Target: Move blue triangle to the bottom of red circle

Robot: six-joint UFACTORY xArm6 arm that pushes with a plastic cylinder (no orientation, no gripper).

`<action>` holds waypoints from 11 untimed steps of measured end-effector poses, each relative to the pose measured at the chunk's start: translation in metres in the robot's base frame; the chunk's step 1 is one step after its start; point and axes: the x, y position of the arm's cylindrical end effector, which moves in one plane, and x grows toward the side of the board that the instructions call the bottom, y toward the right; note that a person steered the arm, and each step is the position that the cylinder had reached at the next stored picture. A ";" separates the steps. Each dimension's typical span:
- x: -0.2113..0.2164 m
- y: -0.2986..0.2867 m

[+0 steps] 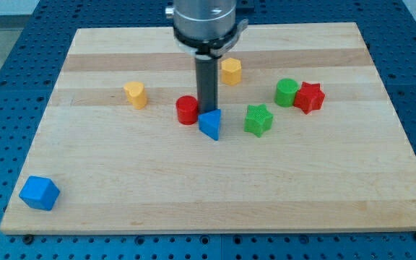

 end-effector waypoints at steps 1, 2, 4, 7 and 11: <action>0.022 0.002; 0.022 0.041; 0.033 0.069; 0.051 -0.029; 0.077 0.005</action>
